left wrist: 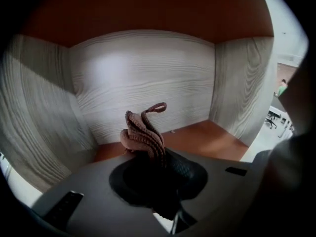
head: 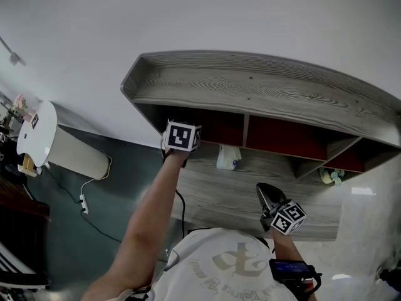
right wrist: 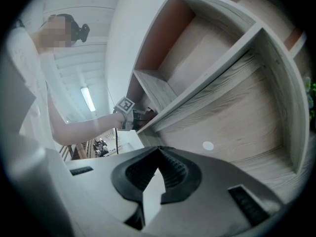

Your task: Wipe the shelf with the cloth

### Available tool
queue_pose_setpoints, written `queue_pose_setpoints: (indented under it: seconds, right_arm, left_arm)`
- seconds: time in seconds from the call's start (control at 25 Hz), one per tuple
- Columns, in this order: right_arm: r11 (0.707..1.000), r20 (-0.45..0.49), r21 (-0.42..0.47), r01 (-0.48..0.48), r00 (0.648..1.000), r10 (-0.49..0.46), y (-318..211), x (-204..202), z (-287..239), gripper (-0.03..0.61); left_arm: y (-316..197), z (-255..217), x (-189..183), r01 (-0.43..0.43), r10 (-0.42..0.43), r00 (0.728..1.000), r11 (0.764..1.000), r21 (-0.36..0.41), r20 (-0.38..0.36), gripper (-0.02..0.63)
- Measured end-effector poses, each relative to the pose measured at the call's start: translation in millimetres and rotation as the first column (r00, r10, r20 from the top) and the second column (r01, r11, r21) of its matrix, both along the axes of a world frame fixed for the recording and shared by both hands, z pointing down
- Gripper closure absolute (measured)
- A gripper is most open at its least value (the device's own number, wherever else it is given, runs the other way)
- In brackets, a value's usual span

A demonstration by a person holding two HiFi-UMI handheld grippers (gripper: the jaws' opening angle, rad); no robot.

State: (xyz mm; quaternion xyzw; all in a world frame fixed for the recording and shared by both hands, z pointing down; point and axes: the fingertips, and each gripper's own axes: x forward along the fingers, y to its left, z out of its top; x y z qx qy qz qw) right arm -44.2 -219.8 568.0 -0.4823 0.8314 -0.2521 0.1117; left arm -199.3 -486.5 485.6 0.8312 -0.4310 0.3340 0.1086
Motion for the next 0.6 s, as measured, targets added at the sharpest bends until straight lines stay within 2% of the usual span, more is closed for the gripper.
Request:
queue_pose_setpoints:
  seconds: [0.2,0.6]
  right_arm:
    - [1.0,0.002,-0.006,0.001,1.0,-0.001,0,-2,3,0.574]
    - [1.0,0.002,-0.007,-0.026,1.0,0.026,5,2,3,0.574]
  left_arm:
    - [11,1,23,-0.052,0.052,0.999,0.999,-0.001,-0.006,0.555]
    - [30,1,67,-0.16,0.156,0.985,0.986,-0.045,-0.066,0.554]
